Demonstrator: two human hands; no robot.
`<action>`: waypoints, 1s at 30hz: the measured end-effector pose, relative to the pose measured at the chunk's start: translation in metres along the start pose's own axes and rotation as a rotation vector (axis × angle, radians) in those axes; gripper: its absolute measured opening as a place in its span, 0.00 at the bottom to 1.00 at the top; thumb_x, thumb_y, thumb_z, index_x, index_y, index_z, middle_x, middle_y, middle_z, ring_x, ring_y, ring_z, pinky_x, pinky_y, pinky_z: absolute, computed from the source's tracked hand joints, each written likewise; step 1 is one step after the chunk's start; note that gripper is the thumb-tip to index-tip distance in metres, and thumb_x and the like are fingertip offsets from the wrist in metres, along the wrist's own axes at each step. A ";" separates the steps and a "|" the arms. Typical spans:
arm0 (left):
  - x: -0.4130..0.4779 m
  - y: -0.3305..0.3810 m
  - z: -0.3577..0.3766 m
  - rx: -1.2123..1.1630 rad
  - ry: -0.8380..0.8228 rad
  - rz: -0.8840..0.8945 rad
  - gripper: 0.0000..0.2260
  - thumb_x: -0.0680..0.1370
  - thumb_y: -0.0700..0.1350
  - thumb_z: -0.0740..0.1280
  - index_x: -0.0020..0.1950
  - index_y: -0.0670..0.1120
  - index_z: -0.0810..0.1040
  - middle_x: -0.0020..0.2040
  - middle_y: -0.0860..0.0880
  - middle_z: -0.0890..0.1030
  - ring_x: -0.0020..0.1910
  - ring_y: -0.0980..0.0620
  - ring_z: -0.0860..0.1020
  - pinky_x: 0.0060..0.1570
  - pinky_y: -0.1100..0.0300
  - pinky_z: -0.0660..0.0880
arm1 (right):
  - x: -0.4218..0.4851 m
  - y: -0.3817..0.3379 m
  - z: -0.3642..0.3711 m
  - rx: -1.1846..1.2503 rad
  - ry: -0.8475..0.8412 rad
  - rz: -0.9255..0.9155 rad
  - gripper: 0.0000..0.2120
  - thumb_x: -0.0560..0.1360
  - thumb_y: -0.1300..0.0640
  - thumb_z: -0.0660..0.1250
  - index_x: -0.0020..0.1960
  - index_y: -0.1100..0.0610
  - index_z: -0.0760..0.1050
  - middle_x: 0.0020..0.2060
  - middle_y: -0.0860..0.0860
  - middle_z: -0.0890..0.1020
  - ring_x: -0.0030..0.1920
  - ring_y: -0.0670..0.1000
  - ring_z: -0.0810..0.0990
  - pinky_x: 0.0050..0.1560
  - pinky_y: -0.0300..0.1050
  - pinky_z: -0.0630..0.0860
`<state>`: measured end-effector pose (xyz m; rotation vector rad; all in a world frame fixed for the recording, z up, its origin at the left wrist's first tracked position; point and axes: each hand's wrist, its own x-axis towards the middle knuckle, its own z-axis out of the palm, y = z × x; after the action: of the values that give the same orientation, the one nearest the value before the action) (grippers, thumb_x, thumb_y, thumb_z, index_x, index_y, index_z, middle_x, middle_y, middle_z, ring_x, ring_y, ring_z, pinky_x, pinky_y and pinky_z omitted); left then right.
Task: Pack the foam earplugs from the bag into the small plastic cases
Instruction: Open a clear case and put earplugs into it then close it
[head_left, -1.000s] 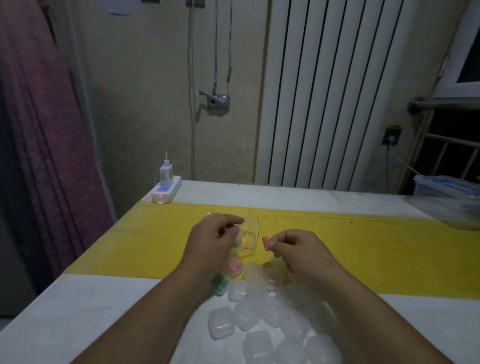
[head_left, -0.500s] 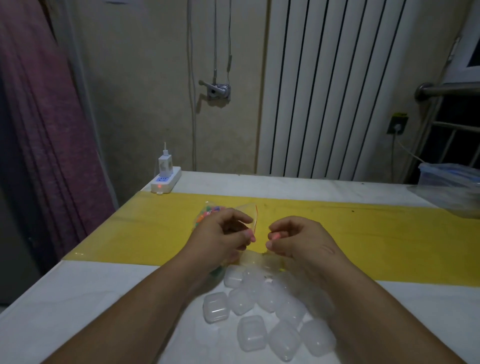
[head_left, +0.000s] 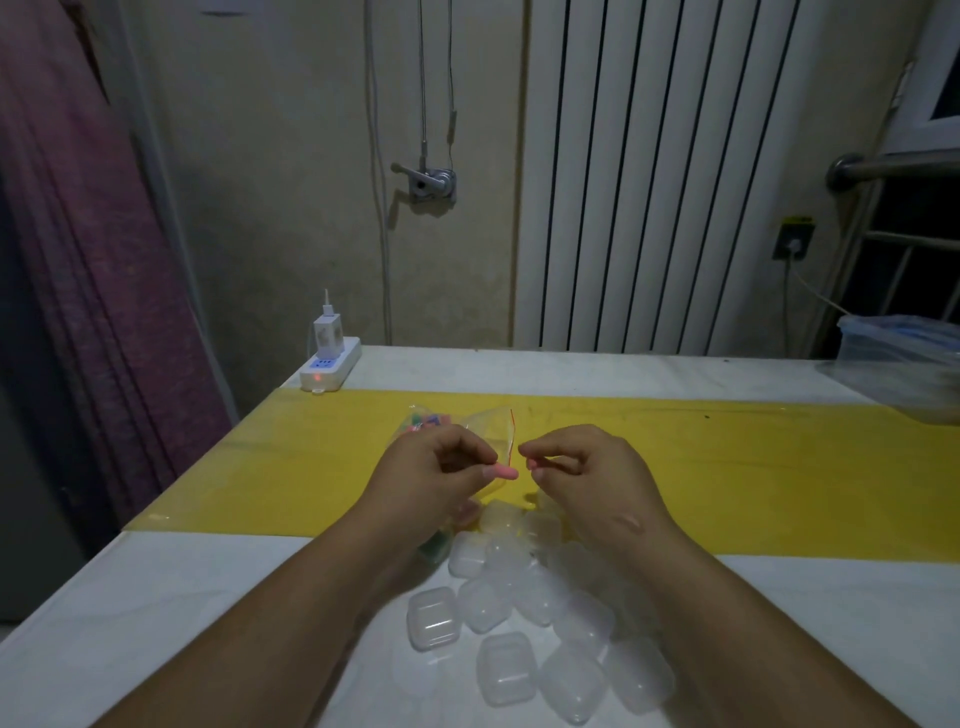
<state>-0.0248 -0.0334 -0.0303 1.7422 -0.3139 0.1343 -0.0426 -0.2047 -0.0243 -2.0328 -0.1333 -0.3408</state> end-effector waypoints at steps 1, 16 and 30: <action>0.000 0.000 0.000 0.004 0.000 0.002 0.07 0.69 0.37 0.76 0.43 0.39 0.81 0.35 0.48 0.84 0.33 0.53 0.81 0.32 0.59 0.80 | 0.000 0.000 0.001 0.004 0.005 -0.005 0.11 0.74 0.65 0.71 0.53 0.52 0.83 0.46 0.47 0.83 0.44 0.41 0.81 0.47 0.30 0.77; 0.001 0.000 0.000 0.008 -0.001 -0.010 0.07 0.70 0.37 0.76 0.41 0.43 0.79 0.36 0.43 0.84 0.35 0.47 0.81 0.36 0.44 0.80 | -0.001 0.000 0.011 0.208 0.030 0.062 0.06 0.71 0.57 0.76 0.40 0.57 0.80 0.34 0.54 0.85 0.39 0.54 0.83 0.46 0.55 0.81; 0.012 -0.019 -0.001 1.070 -0.222 0.305 0.14 0.78 0.58 0.64 0.62 0.58 0.80 0.56 0.55 0.78 0.60 0.51 0.71 0.62 0.53 0.65 | 0.002 0.009 0.004 0.231 0.142 0.079 0.05 0.73 0.63 0.72 0.41 0.55 0.78 0.39 0.49 0.87 0.43 0.44 0.85 0.48 0.54 0.81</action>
<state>-0.0082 -0.0311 -0.0451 2.7645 -0.7645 0.3792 -0.0374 -0.2053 -0.0331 -1.7745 -0.0042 -0.4005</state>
